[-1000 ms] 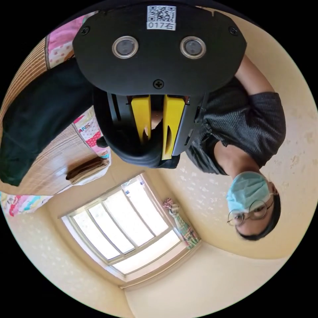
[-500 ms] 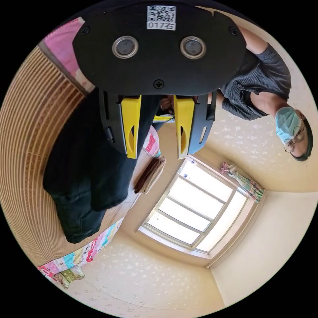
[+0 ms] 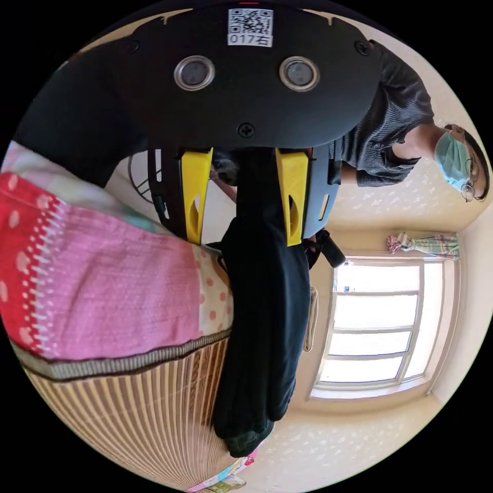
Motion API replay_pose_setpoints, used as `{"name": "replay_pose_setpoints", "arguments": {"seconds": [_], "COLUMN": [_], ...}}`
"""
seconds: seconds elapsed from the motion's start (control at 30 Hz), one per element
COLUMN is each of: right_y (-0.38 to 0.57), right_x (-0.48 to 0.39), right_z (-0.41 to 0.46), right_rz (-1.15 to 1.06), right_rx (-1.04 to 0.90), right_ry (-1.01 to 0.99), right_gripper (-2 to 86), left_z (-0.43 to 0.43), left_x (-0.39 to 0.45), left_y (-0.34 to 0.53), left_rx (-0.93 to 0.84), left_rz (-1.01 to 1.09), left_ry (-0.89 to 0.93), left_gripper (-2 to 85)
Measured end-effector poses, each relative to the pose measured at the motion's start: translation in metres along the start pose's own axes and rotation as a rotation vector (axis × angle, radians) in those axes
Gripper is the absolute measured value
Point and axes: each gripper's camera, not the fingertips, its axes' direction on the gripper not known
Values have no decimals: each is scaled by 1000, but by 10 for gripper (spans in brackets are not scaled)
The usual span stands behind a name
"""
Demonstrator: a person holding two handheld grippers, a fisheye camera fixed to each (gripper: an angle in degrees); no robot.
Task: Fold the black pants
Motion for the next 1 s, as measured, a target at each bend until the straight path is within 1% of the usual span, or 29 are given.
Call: {"name": "replay_pose_setpoints", "arguments": {"seconds": [0.07,0.1,0.17,0.27,0.4,0.47,0.53,0.63,0.7,0.73,0.8,0.87,0.97,1.0], "right_y": [-12,-13,-12,0,25,49,66,91,98,99,95,76,39,29], "right_x": [5,5,-4,-29,-87,-130,-157,-189,-196,-196,-189,-176,-158,-154], "right_z": [14,16,18,0,-14,-17,-20,-28,-39,-49,-66,-86,-108,-111], "right_rz": [-31,-30,-109,-229,-393,-506,-567,-655,-678,-672,-659,-610,-539,-515], "right_rx": [-10,-11,-40,-29,-96,-145,-175,-182,-142,-95,-17,62,149,168], "right_ry": [-126,-134,-211,-332,-360,-353,-386,-482,-559,-622,-701,-730,-643,-639], "right_gripper": [181,168,123,96,85,83,83,83,83,82,82,81,80,81], "left_z": [-5,-10,-18,-36,-52,-52,-45,-17,19,30,77,100,100,91], "left_x": [4,5,6,9,17,22,25,20,5,1,-11,-18,-32,-36], "left_y": [-1,-2,-6,-23,-71,-97,-123,-159,-173,-174,-163,-146,-129,-126], "left_rx": [5,7,15,51,84,94,79,-16,-175,-223,-461,-554,-527,-472], "left_rz": [18,24,31,45,104,149,193,234,207,203,190,132,0,-36], "left_ry": [-1,2,9,11,67,92,96,49,28,45,249,379,407,407], "left_gripper": [-10,-10,-10,-10,-10,-10,-10,-10,-10,-10,-10,-10,-9,-9]}}
